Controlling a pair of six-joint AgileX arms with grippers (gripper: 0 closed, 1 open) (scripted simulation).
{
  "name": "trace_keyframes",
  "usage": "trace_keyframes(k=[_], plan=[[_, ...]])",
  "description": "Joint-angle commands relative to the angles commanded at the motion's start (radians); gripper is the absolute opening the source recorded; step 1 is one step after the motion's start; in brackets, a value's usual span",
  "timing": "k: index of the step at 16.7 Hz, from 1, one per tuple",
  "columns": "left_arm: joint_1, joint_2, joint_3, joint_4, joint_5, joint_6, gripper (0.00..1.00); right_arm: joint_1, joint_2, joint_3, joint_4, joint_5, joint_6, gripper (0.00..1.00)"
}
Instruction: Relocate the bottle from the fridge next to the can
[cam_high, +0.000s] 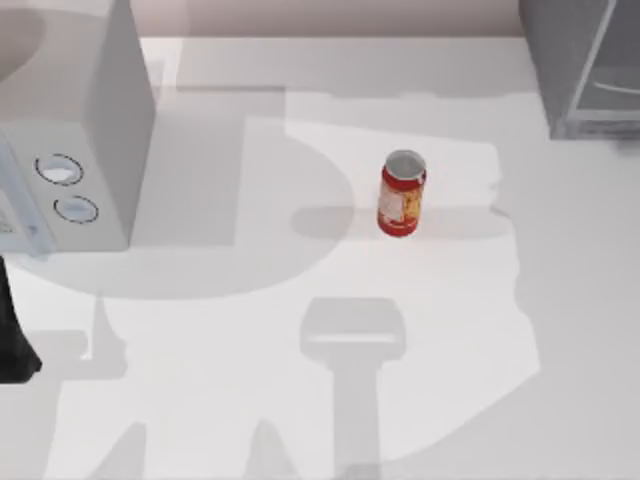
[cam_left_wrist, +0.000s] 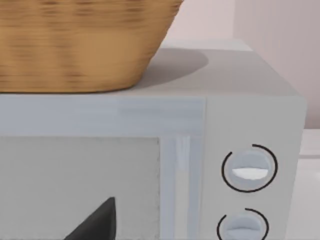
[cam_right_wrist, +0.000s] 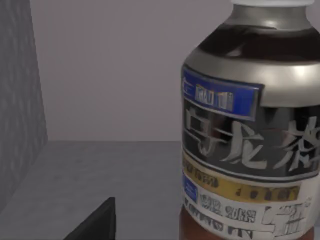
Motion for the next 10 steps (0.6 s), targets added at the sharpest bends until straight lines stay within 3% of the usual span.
trace_keyframes(k=[4, 10], plan=[[0.000, 0.000, 0.000, 0.000, 0.000, 0.000, 1.00, 0.006, 0.006, 0.012, -0.008, 0.004, 0.000, 1.00], [0.000, 0.000, 0.000, 0.000, 0.000, 0.000, 1.00, 0.023, 0.112, 0.204, -0.092, 0.025, -0.001, 1.00]])
